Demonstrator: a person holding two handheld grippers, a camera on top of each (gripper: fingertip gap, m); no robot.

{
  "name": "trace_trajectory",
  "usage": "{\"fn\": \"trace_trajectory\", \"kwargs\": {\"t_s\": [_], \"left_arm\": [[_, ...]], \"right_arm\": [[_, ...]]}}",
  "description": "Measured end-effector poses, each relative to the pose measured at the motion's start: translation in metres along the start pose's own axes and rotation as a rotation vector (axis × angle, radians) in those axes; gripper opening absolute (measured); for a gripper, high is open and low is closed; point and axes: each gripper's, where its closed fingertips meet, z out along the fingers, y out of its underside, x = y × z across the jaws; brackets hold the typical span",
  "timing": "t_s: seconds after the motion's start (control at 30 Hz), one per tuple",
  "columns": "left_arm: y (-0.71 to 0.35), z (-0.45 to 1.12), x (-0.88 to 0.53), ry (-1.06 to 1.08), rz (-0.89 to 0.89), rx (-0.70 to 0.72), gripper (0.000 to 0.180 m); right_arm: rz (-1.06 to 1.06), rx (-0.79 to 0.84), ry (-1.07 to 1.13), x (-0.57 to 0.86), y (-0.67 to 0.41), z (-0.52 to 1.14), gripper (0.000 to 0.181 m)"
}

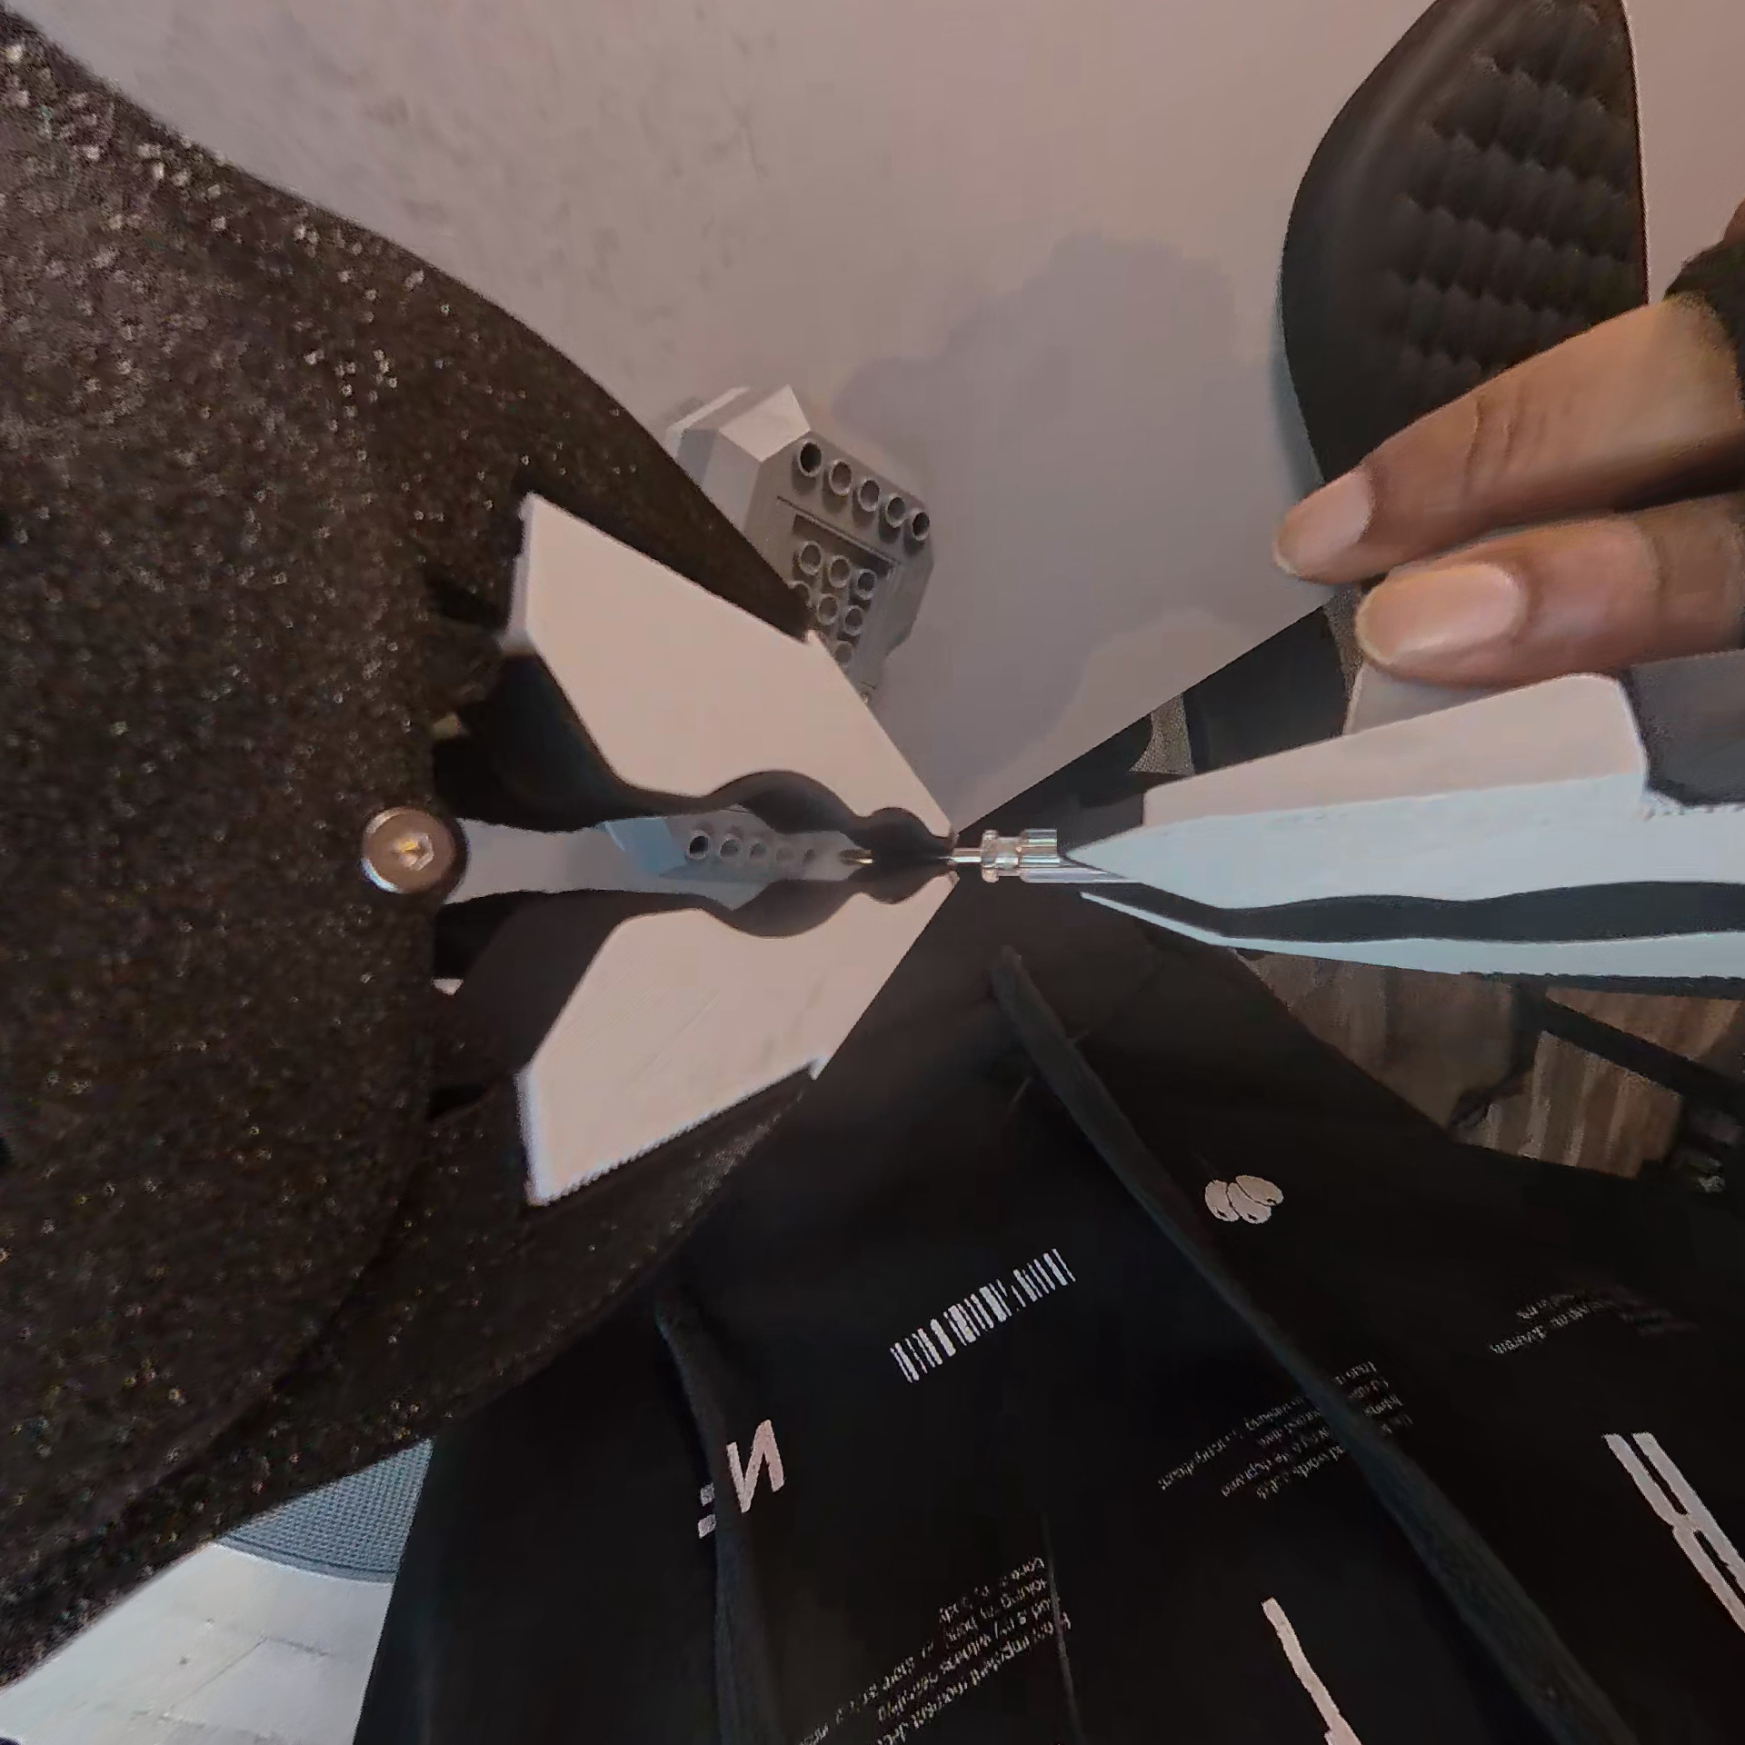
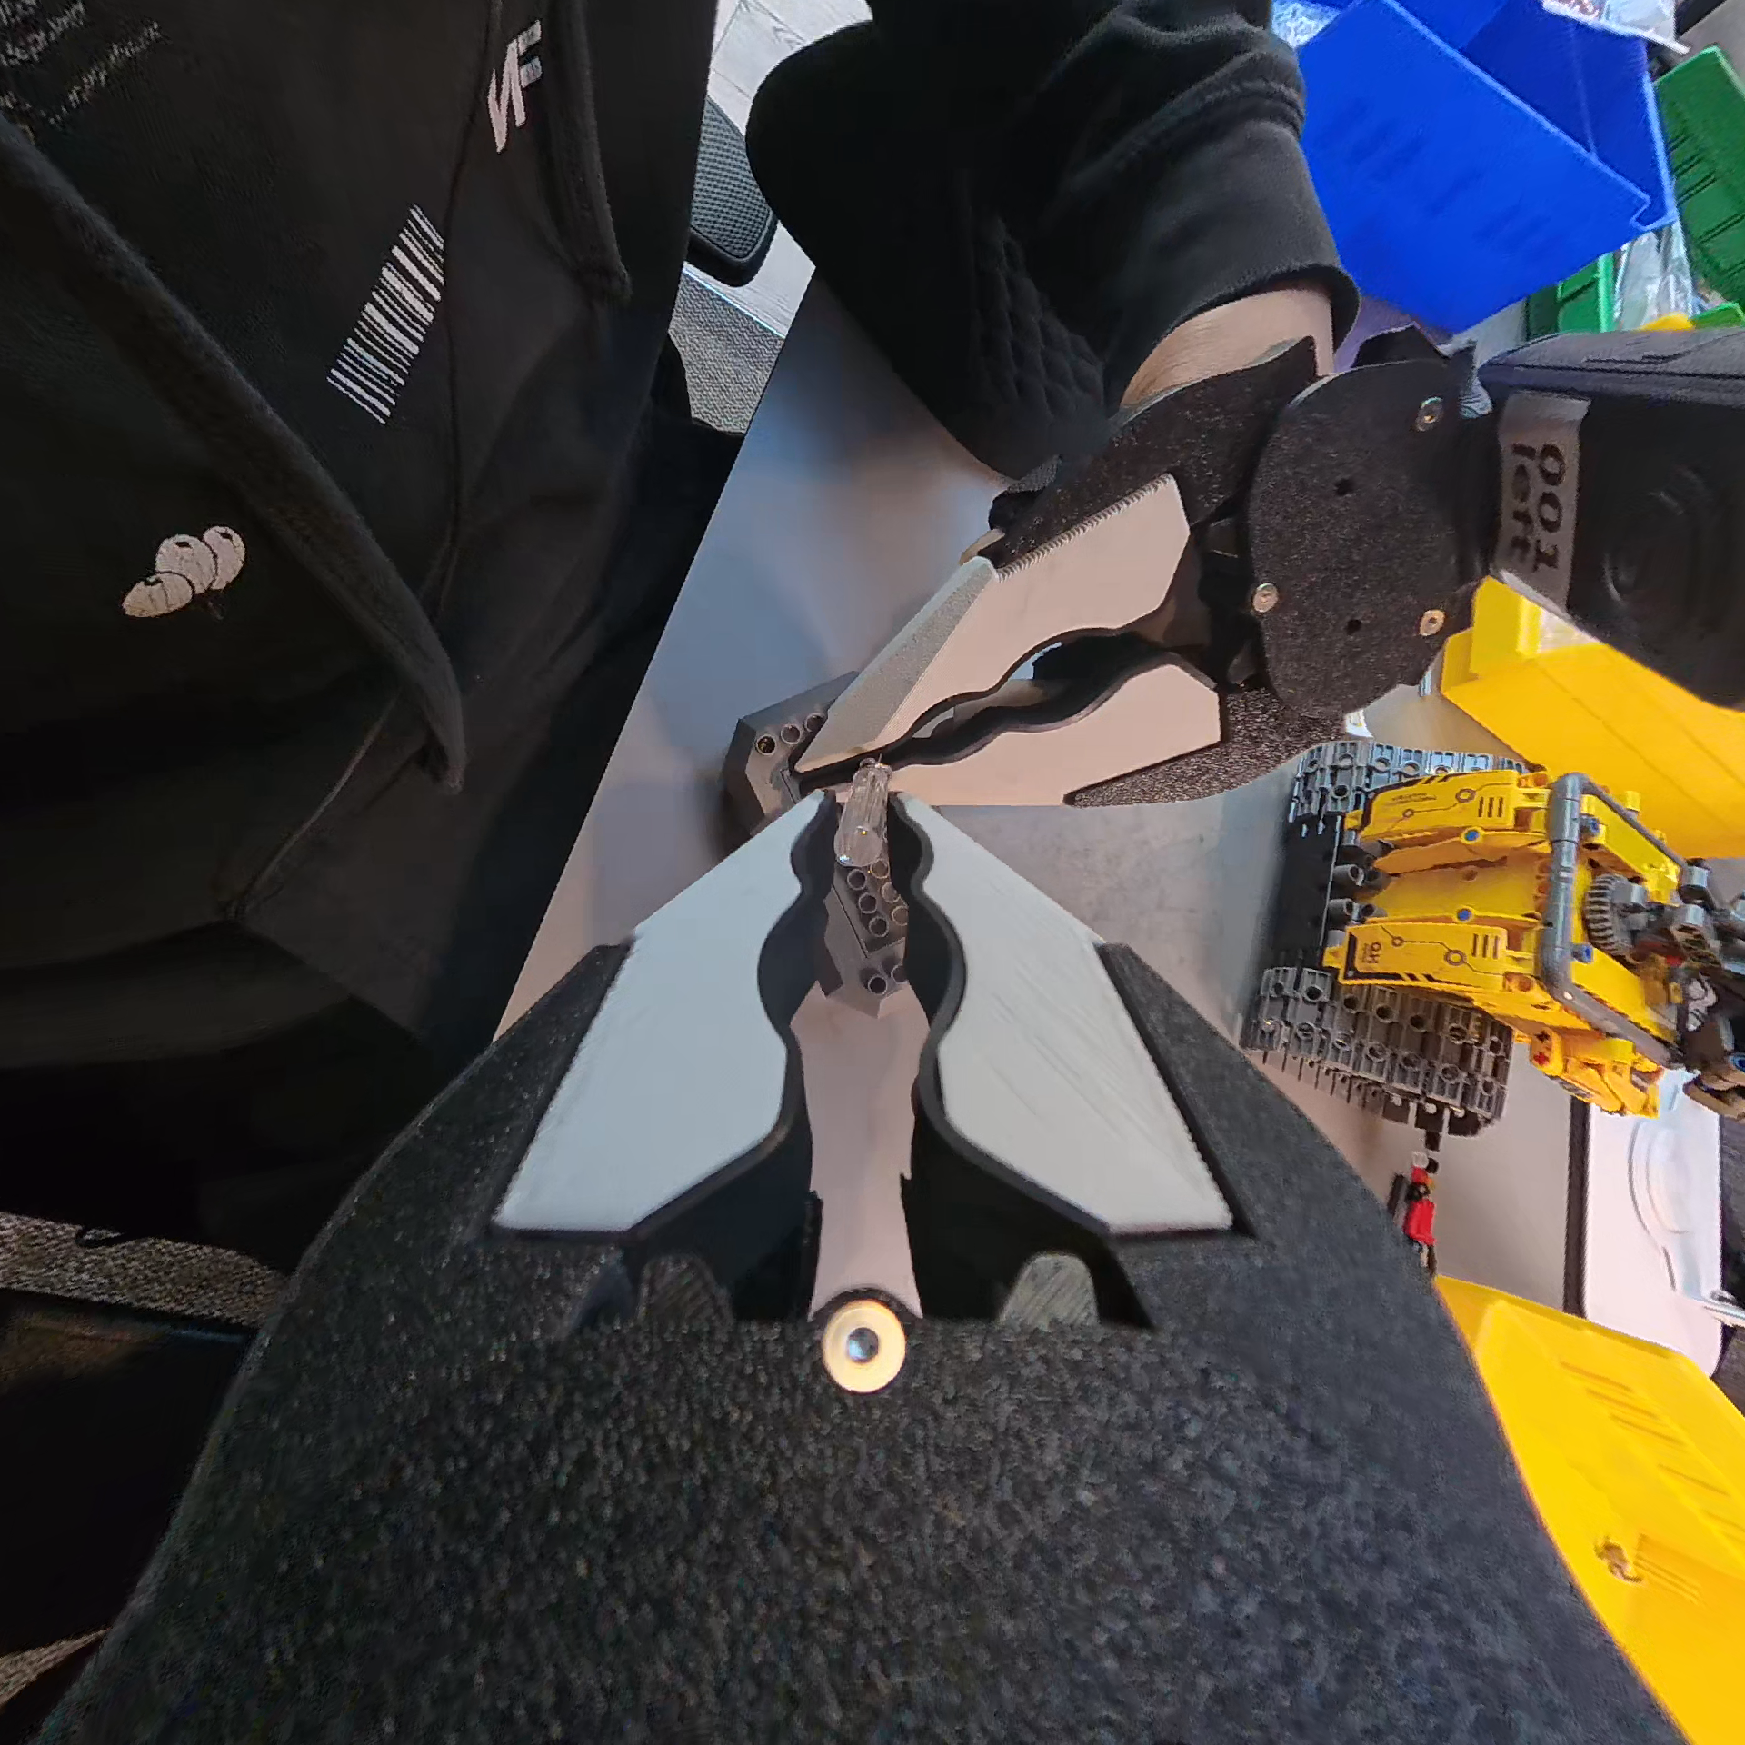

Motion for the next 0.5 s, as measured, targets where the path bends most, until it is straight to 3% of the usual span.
{"fn": "trace_trajectory", "kwargs": {"t_s": [0.17, 0.27, 0.37, 0.5], "left_arm": [[0.000, -0.005, -0.007, -0.050, 0.014, 0.028, 0.003], [0.003, -0.025, -0.018, -0.166, 0.073, 0.025, 0.041], [0.014, -0.034, -0.032, -0.262, 0.128, -0.017, 0.090], [0.032, -0.015, -0.044, -0.261, 0.144, -0.098, 0.131]], "right_arm": [[0.087, -0.001, -0.001, 0.007, 0.003, 0.000, 0.008], [0.157, -0.034, -0.038, 0.004, 0.013, -0.003, 0.008], [0.167, -0.097, -0.070, -0.003, 0.025, 0.001, 0.008], [0.171, -0.136, -0.119, -0.009, 0.031, 0.010, 0.008]]}}
